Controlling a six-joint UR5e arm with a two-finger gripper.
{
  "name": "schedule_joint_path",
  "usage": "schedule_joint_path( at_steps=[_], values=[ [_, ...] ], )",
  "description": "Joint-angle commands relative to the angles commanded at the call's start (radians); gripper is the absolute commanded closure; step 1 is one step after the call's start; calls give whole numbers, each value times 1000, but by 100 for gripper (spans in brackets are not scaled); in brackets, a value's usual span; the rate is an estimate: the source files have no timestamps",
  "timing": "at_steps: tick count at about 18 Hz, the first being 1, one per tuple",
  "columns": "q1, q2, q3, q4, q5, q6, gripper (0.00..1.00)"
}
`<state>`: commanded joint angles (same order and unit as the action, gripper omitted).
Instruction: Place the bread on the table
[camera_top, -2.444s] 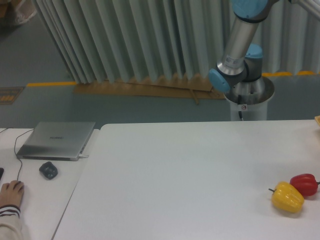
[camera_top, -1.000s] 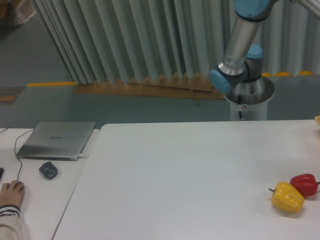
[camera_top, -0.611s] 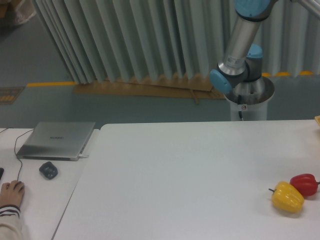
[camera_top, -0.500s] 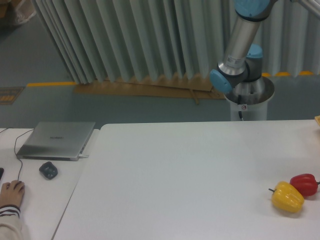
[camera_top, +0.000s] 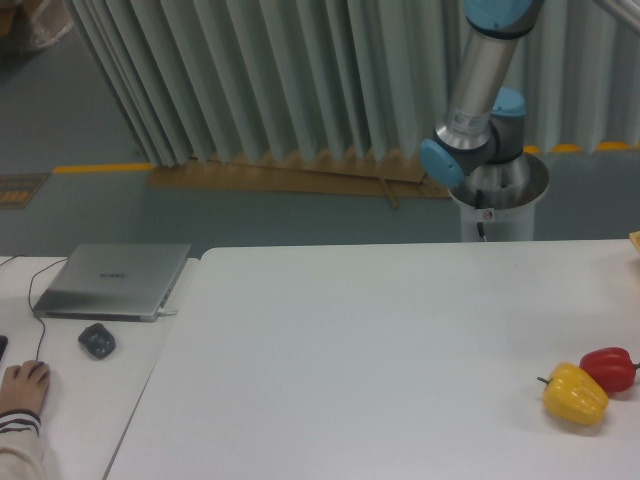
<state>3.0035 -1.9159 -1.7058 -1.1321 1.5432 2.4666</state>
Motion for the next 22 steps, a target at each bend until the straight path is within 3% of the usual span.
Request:
schedule_joint_path(
  at_steps=[15, 18, 20, 22],
  values=[
    [-6, -32, 9, 15, -12, 8, 0],
    [-8, -23, 9, 12, -12, 6, 27],
    [-6, -17, 18, 11, -12, 5, 28],
    [-2, -14, 23, 6, -12, 6, 37]
  ],
)
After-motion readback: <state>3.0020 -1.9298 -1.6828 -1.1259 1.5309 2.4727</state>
